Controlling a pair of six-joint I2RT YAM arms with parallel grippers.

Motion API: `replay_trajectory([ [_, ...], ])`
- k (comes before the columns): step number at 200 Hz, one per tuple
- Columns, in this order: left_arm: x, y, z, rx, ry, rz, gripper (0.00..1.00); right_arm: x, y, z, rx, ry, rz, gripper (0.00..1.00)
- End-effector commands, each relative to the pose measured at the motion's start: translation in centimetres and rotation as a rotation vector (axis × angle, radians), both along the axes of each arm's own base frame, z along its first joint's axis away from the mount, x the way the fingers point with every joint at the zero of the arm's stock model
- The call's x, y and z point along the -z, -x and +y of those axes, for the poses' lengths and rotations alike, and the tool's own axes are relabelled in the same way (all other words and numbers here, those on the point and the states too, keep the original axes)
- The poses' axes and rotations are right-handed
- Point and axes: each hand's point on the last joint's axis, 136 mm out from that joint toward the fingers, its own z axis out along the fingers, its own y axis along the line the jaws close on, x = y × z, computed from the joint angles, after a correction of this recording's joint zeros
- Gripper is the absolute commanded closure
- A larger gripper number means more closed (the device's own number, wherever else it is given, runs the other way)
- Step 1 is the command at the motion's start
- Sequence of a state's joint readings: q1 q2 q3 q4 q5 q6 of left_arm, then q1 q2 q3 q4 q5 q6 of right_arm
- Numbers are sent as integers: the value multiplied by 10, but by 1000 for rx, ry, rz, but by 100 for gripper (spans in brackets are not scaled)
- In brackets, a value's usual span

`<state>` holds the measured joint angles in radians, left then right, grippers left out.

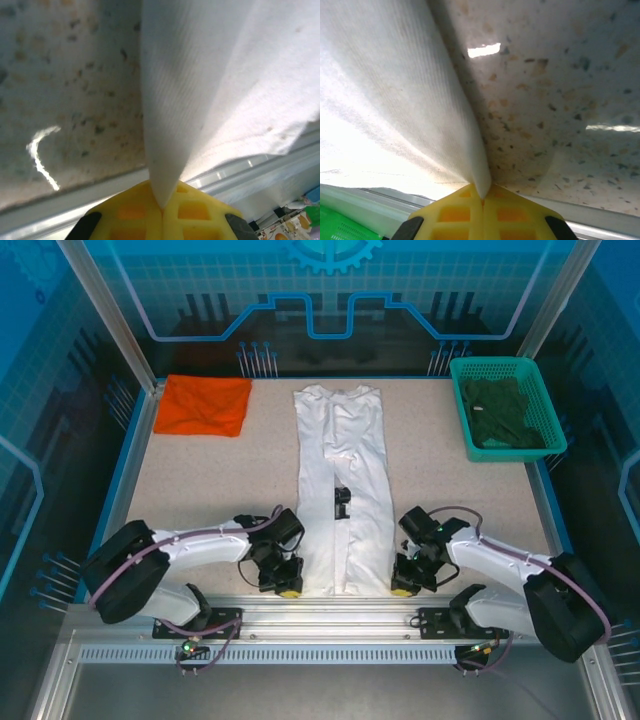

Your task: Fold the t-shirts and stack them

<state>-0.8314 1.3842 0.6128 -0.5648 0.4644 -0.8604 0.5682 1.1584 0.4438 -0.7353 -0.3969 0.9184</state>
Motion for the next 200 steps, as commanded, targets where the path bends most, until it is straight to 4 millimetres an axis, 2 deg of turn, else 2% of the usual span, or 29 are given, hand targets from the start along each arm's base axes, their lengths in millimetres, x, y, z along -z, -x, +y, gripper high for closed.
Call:
replay_trajectory([
  [1,-19,6,7,19,-9,8,100,-9,2,-2,14,20,6,100],
  [19,-36,-7,3,0,13,-18,100,-27,-14,4,15,8,-38,100],
  [38,-56,-30,1,-52,49,-52,100,-51,-40,12,50,-25,-86,100],
  [77,-106,-97,-6,-152,138,-155,100,-95,-103,20,174,-102,-155,100],
  [100,-121,-141,-6,-208,163,-201,100,-108,-147,14,248,-104,-177,100],
  [129,-127,-200,-3,-278,161,-236,100,-112,-202,9,307,-91,-176,100],
  [152,-119,-240,3,-319,134,-240,100,-108,-242,6,316,-59,-172,100],
  [174,-104,-268,10,-352,98,-209,100,-97,-275,0,328,-25,-161,100],
  [200,-89,-297,13,-386,94,-184,100,-80,-303,-6,353,-1,-143,98],
])
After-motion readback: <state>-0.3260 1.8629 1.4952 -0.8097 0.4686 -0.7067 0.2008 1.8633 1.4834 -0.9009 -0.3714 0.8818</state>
